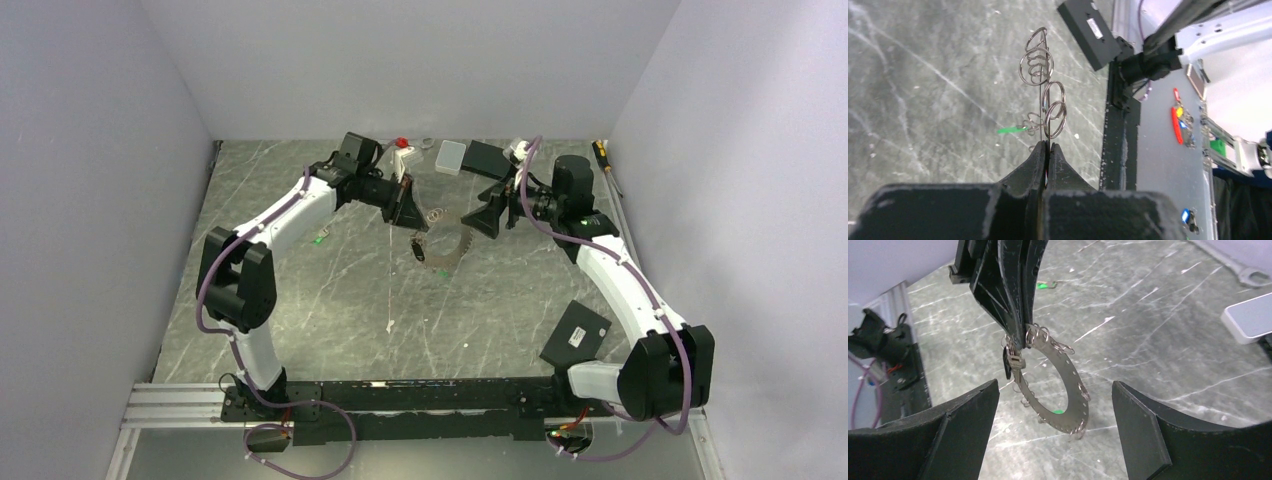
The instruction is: Remove the keys from the keyring
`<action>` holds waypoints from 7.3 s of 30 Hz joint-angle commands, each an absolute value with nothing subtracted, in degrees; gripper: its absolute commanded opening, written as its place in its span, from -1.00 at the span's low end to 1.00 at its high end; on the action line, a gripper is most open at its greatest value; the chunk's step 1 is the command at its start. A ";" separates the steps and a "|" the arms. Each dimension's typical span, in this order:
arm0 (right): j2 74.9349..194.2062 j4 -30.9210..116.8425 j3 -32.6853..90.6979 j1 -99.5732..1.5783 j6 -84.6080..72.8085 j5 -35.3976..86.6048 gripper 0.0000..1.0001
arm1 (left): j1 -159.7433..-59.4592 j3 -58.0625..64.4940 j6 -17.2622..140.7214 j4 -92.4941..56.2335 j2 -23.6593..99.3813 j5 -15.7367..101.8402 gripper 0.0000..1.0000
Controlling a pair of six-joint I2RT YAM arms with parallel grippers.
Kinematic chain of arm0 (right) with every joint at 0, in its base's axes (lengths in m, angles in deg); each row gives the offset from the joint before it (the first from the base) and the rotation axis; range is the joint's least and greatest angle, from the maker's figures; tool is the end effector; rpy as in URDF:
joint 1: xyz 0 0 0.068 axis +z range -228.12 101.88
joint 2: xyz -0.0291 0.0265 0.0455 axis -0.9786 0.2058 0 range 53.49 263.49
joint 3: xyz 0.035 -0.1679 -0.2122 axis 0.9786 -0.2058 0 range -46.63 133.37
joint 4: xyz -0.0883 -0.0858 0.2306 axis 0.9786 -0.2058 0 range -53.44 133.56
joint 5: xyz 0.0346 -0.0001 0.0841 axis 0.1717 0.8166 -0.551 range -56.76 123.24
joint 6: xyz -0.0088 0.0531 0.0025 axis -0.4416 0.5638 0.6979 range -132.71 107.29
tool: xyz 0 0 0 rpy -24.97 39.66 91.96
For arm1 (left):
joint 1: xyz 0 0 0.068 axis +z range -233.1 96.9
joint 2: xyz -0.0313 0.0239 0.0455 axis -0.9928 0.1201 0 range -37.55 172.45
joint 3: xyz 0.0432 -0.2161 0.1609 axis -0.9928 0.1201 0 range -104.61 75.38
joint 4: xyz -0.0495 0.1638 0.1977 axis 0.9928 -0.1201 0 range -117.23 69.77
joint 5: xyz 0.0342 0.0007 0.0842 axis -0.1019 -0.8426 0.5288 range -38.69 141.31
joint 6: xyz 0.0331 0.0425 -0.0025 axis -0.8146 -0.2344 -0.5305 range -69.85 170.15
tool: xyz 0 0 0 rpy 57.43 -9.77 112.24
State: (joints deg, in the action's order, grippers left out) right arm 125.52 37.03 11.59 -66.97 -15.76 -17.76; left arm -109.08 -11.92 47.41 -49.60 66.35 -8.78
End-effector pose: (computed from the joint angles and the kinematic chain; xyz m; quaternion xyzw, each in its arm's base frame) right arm 0.2704 0.0815 0.3310 -0.3356 0.7048 0.3890 0.4892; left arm 0.3453 -0.2025 0.2914 0.3809 0.7309 -0.5200 0.2244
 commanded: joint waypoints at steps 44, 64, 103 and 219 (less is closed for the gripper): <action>129.54 57.76 11.54 -64.94 16.84 -19.37 -1.00 | -98.92 -17.54 58.89 -42.03 60.62 -11.16 0.35; 131.28 54.21 15.70 -64.94 18.24 -10.00 -1.00 | -96.03 -4.55 56.41 -37.57 54.55 -11.53 0.36; 136.02 48.08 24.04 -63.21 32.14 8.36 -1.00 | -109.46 8.70 70.35 21.33 70.08 -5.90 0.41; 129.30 47.89 -0.20 -45.91 -45.33 -2.49 -0.17 | -113.54 -27.28 15.83 -91.52 79.58 -8.55 -1.00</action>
